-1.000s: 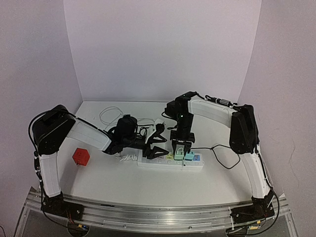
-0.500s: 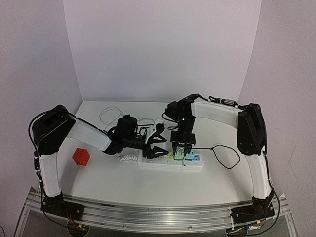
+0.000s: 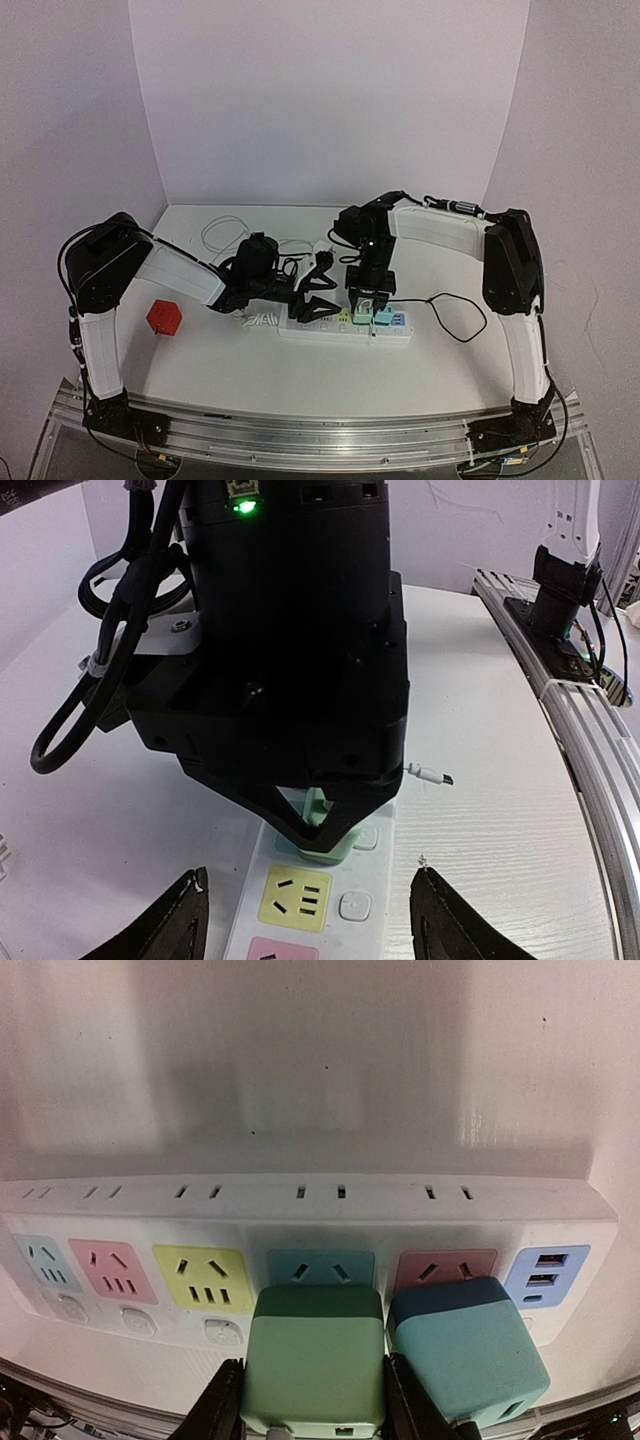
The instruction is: Insert the plug
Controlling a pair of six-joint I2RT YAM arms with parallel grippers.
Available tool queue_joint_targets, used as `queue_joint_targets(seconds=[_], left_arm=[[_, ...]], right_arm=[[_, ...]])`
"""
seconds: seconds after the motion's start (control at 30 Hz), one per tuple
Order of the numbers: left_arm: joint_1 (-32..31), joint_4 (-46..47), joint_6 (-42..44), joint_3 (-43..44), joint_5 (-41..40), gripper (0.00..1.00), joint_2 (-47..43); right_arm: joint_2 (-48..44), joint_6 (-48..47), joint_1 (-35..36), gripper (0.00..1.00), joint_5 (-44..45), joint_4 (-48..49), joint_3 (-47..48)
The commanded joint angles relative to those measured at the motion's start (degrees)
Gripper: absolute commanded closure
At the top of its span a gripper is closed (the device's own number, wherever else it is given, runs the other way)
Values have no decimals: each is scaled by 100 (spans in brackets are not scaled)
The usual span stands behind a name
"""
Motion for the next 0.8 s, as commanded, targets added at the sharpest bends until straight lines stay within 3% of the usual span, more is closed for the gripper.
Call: queue_joint_targets(seconds=[0.0, 0.1, 0.3, 0.5, 0.77], left_arm=[[-20, 47, 91, 5, -41, 32, -94], [-22, 39, 98, -5, -25, 32, -96], [-19, 46, 115, -22, 23, 32, -95], [-20, 41, 140, -39, 27, 32, -96], [-19, 6, 190, -46, 36, 32, -77]], right_arm=[[551, -244, 41, 90, 429, 186, -32], [409, -275, 41, 80, 684, -1, 215], [89, -343, 41, 80, 908, -114, 547], [-130, -397, 37, 64, 992, -160, 752], [-206, -486, 42, 57, 922, -204, 837]])
